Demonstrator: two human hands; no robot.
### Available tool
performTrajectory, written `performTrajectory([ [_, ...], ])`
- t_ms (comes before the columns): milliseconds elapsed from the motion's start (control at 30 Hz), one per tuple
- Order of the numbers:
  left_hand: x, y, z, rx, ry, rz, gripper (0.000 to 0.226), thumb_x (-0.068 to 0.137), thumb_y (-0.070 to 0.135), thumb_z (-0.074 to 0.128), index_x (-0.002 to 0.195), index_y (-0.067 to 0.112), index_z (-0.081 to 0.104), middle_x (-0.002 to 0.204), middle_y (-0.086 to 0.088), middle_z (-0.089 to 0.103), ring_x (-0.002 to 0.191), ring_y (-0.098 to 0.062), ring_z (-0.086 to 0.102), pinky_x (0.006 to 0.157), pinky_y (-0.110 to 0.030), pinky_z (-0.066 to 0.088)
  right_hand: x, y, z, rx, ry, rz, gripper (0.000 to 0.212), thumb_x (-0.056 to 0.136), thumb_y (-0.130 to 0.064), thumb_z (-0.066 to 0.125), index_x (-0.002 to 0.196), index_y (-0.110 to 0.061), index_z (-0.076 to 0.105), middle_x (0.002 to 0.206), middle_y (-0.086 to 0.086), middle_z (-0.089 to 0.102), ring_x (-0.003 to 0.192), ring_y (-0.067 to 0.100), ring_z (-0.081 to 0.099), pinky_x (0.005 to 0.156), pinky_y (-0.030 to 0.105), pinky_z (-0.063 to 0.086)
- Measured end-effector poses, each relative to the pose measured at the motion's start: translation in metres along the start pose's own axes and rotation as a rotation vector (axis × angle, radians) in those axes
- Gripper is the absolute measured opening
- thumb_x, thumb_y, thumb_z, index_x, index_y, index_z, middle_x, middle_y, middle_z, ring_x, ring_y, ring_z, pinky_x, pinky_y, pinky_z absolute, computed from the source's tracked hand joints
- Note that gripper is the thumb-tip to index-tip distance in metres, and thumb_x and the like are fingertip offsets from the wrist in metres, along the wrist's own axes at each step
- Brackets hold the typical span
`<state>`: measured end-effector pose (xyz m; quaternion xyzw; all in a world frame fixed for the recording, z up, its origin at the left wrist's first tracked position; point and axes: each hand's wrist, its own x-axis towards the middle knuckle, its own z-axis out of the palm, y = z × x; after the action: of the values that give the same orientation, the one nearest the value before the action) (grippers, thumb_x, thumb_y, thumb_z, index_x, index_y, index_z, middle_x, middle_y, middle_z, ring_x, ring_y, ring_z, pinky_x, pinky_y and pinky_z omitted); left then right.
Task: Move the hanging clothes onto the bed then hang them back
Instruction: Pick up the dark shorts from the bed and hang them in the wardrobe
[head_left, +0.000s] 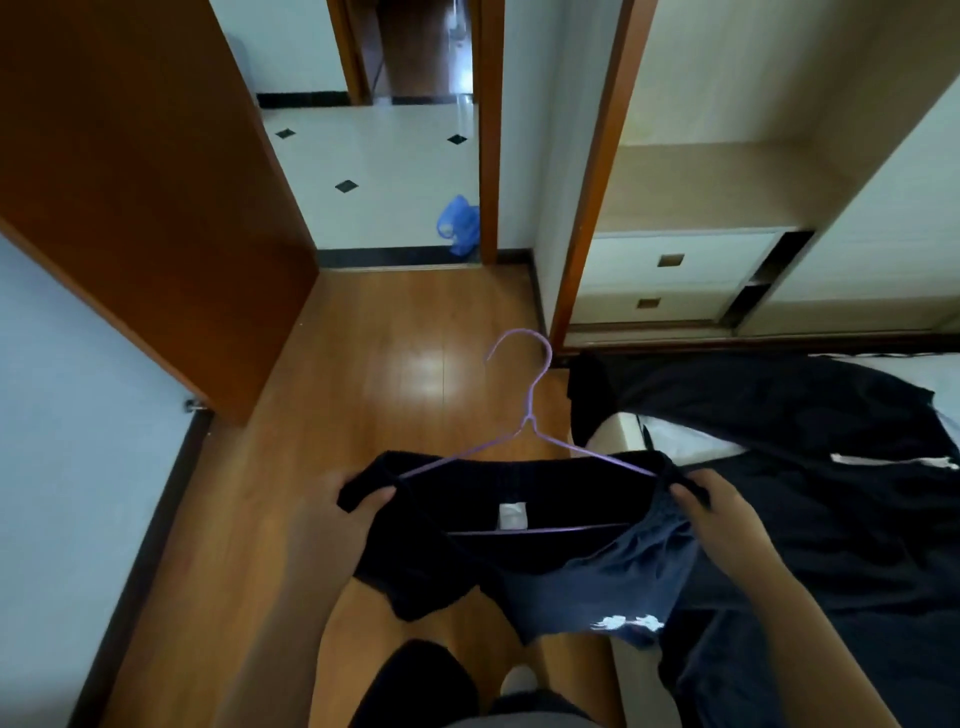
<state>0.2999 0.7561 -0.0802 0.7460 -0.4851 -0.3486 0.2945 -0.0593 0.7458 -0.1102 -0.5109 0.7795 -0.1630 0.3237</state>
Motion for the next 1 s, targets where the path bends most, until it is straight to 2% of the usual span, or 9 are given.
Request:
performTrajectory([
  [167,0.095,0.012,-0.006,0.047,0.037,-0.06,0.024,0.085,0.028,0.062,0.105,0.015,0.061,0.085,0.001,0.061,0.076,-0.015,0.056,0.055,-0.023,0.039,0.093,-0.054,0.014,-0.008,-0.026,-0.043,0.014,0.091,-0.019,0.053,0.1,-0.009,0.056,0.095,0.006,0.054,0.095,0.027,0.055,0.075,0.028,0.034],
  [300,0.189,0.029,-0.015,-0.015,0.015,-0.065,0.018,0.086,0.024,0.061,0.102,0.017,0.058,0.091,0.0,0.059,0.086,-0.021,0.057,0.065,-0.031,0.045,0.171,-0.107,0.039,-0.055,-0.067,-0.018,0.034,0.092,-0.021,0.053,0.119,-0.001,0.054,0.113,0.015,0.053,0.11,0.032,0.052,0.087,0.032,0.038],
  [467,0.302,0.058,-0.032,-0.046,0.0,-0.076,0.017,0.086,0.025,0.06,0.101,0.019,0.054,0.085,0.006,0.056,0.078,-0.013,0.053,0.061,-0.025,0.041,0.262,-0.185,0.04,-0.07,-0.101,-0.042,0.03,0.094,-0.022,0.049,0.116,-0.002,0.053,0.106,0.009,0.048,0.095,0.023,0.049,0.078,0.026,0.033],
  [600,0.383,0.086,-0.025,-0.064,-0.037,-0.084,0.017,0.087,0.024,0.058,0.102,0.019,0.052,0.084,0.008,0.053,0.073,-0.006,0.049,0.057,-0.019,0.037,0.334,-0.226,0.028,-0.078,-0.036,-0.091,0.025,0.094,-0.023,0.048,0.11,-0.004,0.054,0.099,0.006,0.046,0.089,0.021,0.047,0.074,0.026,0.033],
  [700,0.424,0.116,0.0,-0.059,-0.082,-0.08,0.012,0.087,0.025,0.06,0.094,0.016,0.056,0.083,0.003,0.059,0.077,-0.017,0.058,0.057,-0.024,0.042,0.375,-0.228,0.01,-0.065,0.009,-0.056,0.025,0.094,-0.022,0.048,0.111,-0.003,0.054,0.098,0.004,0.043,0.088,0.018,0.044,0.074,0.026,0.032],
  [767,0.447,0.146,0.024,-0.05,-0.137,-0.074,0.005,0.086,0.024,0.06,0.085,0.021,0.056,0.083,-0.003,0.062,0.072,-0.018,0.06,0.056,-0.026,0.044,0.401,-0.217,-0.01,-0.045,0.032,-0.009,0.027,0.094,-0.021,0.048,0.114,-0.003,0.053,0.1,0.004,0.043,0.09,0.019,0.045,0.075,0.027,0.033],
  [867,0.484,0.191,0.077,-0.005,-0.189,-0.001,0.015,0.085,0.025,0.062,0.077,0.03,0.05,0.081,0.002,0.059,0.07,-0.014,0.057,0.056,-0.026,0.045,0.443,-0.187,-0.044,0.002,0.058,0.077,0.032,0.095,-0.021,0.048,0.12,-0.003,0.051,0.106,0.007,0.045,0.099,0.026,0.05,0.077,0.028,0.035],
  [933,0.503,0.224,0.111,0.054,-0.211,0.057,0.017,0.083,0.028,0.064,0.077,0.034,0.049,0.08,0.01,0.056,0.072,-0.012,0.055,0.06,-0.025,0.044,0.47,-0.167,-0.066,0.016,0.084,0.116,0.031,0.095,-0.021,0.047,0.121,-0.004,0.051,0.106,0.007,0.045,0.092,0.023,0.048,0.076,0.029,0.036],
  [1000,0.522,0.258,0.15,0.078,-0.259,0.087,0.012,0.083,0.029,0.064,0.084,0.028,0.053,0.08,0.011,0.055,0.073,-0.011,0.054,0.06,-0.021,0.042,0.496,-0.144,-0.093,0.014,0.123,0.18,0.029,0.095,-0.02,0.046,0.118,-0.003,0.051,0.112,0.012,0.048,0.088,0.023,0.047,0.076,0.03,0.038],
])
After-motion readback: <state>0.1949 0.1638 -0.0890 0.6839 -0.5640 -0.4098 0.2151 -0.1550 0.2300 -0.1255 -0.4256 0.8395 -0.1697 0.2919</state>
